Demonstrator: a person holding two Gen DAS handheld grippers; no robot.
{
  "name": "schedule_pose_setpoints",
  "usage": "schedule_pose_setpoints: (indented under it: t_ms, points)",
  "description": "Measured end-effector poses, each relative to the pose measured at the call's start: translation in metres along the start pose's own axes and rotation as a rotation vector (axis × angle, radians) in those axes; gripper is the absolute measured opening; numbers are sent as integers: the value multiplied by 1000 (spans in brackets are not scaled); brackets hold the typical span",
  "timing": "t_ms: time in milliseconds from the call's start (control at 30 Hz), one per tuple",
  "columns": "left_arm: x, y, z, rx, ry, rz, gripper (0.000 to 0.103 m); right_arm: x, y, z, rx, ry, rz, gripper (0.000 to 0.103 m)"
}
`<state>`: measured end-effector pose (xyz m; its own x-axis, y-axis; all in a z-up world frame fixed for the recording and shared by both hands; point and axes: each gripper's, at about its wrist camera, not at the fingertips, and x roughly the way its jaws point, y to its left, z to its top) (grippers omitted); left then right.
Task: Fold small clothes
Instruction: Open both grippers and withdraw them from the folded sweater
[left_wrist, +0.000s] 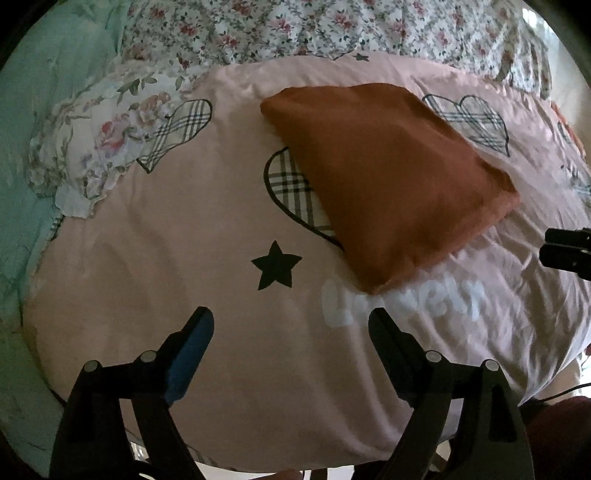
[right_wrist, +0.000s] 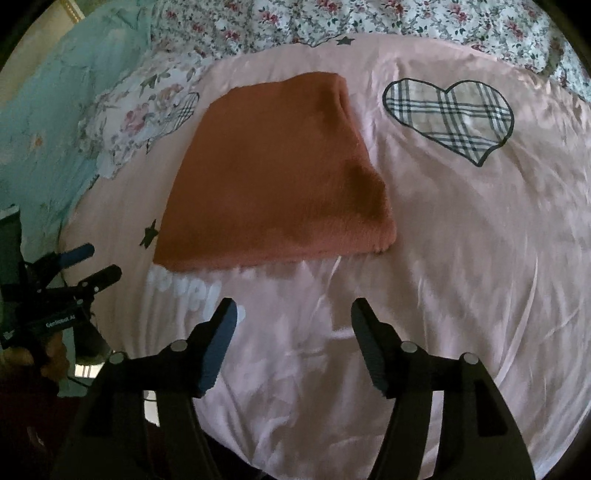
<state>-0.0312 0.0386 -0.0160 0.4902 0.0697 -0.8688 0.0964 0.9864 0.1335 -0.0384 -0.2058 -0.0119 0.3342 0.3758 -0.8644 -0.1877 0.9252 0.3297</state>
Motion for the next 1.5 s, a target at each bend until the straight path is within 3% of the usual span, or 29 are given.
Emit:
schedule_pose_setpoints:
  t_ms: [133, 500, 867, 1500]
  points:
    - [4, -6, 5, 9, 6, -7, 86, 2, 3, -2, -21, -3, -13, 77]
    - [12, -12, 44, 4, 10, -2, 88, 10, 6, 26, -68, -26, -22, 85]
    - [26, -20, 73, 17, 38, 72, 89, 16, 6, 63, -72, -34, -9, 88]
    - [31, -21, 98, -21, 23, 30, 92, 23, 8, 91, -99, -32, 27, 89]
